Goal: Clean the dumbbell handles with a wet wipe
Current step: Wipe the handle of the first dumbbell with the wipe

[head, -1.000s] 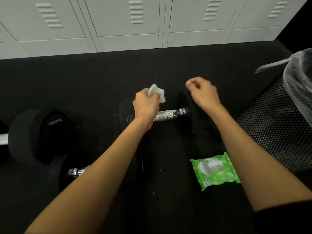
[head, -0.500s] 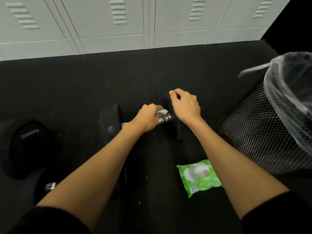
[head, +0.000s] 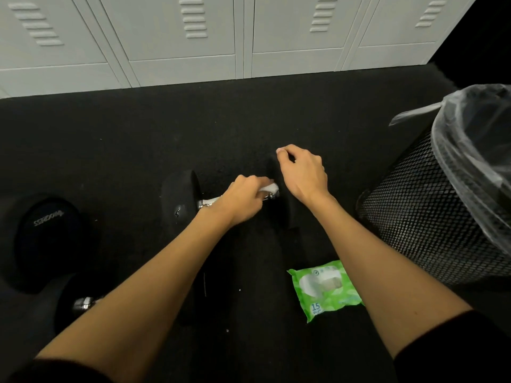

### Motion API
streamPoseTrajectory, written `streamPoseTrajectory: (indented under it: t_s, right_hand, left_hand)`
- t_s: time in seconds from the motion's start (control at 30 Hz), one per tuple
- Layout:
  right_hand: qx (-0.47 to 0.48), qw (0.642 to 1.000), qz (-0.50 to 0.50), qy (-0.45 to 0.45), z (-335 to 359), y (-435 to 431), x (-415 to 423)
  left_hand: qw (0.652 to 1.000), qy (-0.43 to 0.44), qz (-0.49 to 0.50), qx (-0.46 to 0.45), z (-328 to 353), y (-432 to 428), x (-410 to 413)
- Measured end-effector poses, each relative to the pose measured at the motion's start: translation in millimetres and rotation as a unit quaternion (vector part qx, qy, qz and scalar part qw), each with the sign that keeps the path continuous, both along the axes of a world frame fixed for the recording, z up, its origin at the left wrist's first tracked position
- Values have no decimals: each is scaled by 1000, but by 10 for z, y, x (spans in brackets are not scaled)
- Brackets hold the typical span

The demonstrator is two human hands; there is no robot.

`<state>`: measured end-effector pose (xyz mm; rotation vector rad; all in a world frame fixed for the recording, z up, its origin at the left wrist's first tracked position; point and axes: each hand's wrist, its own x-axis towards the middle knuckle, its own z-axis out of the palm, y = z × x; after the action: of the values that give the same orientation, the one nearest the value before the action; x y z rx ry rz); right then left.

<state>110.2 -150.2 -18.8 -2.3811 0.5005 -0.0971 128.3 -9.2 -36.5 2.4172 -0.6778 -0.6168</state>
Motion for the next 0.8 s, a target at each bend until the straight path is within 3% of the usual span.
streamPoseTrajectory:
  t_s: [0.17, 0.37, 0.47, 0.57, 0.8]
  right_hand:
    - [-8, 1000, -1, -3, -23, -20, 5]
    - [-8, 1000, -5, 1, -26, -1, 45]
    - [-2, 1000, -10, 4, -19, -5, 45]
    - [0, 1000, -5, 0, -14, -8, 23]
    - [-2, 1000, -3, -10, -24, 1, 6]
  left_hand:
    - [987, -86, -134, 8, -175, 211, -232]
    - [996, -61, -44, -48, -111, 182, -141]
    - [999, -3, 36, -40, -11, 103, -57]
    - [997, 50, 49, -17, 90, 44, -37]
    - [999, 0, 49, -20, -17, 7, -145]
